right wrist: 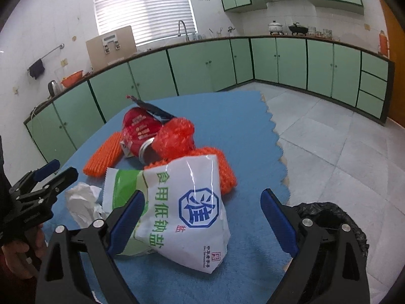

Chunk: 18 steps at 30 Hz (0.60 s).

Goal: Collect trash
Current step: 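Move both tools back over the remaining trash on the table, then grasp the white printed plastic bag with the right tool while the left tool grasps the white tissue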

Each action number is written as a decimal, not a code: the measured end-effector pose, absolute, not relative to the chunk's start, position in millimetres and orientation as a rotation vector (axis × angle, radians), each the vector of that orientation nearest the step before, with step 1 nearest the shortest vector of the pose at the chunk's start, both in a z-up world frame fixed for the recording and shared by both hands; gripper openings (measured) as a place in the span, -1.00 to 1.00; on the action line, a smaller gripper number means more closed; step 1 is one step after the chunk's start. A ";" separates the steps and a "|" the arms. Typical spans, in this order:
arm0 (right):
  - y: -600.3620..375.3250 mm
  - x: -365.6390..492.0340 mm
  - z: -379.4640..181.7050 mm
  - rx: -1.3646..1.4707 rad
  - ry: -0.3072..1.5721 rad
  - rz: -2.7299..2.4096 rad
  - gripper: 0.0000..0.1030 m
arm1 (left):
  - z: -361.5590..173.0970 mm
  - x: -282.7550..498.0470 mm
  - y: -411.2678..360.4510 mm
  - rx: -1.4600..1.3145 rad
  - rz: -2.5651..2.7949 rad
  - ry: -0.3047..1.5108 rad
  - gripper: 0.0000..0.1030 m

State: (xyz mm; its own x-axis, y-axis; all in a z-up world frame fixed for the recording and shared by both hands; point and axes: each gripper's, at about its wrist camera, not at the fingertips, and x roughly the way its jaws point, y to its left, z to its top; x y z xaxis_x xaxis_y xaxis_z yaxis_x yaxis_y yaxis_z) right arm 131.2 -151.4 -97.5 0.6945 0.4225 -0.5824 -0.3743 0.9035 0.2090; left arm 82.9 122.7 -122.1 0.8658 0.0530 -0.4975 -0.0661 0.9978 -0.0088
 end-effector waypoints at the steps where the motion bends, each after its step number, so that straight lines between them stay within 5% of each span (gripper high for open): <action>1: -151.5 132.8 -100.6 0.081 0.678 0.451 0.76 | -124.6 81.6 122.3 -0.026 0.063 0.524 0.74; 8: -150.5 141.5 -116.1 0.109 0.744 0.505 0.59 | -136.5 83.0 126.9 -0.034 0.066 0.551 0.74; 18: -153.3 142.6 -114.6 0.137 0.766 0.559 -0.46 | -141.1 82.2 124.2 -0.042 0.063 0.567 0.75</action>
State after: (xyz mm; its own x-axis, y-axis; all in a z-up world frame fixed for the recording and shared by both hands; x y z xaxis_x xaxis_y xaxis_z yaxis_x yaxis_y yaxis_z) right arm 142.6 -153.3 -114.6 0.5839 0.5262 -0.6182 -0.4289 0.8465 0.3155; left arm 82.2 124.2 -141.1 0.8415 0.0475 -0.5381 -0.0708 0.9972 -0.0227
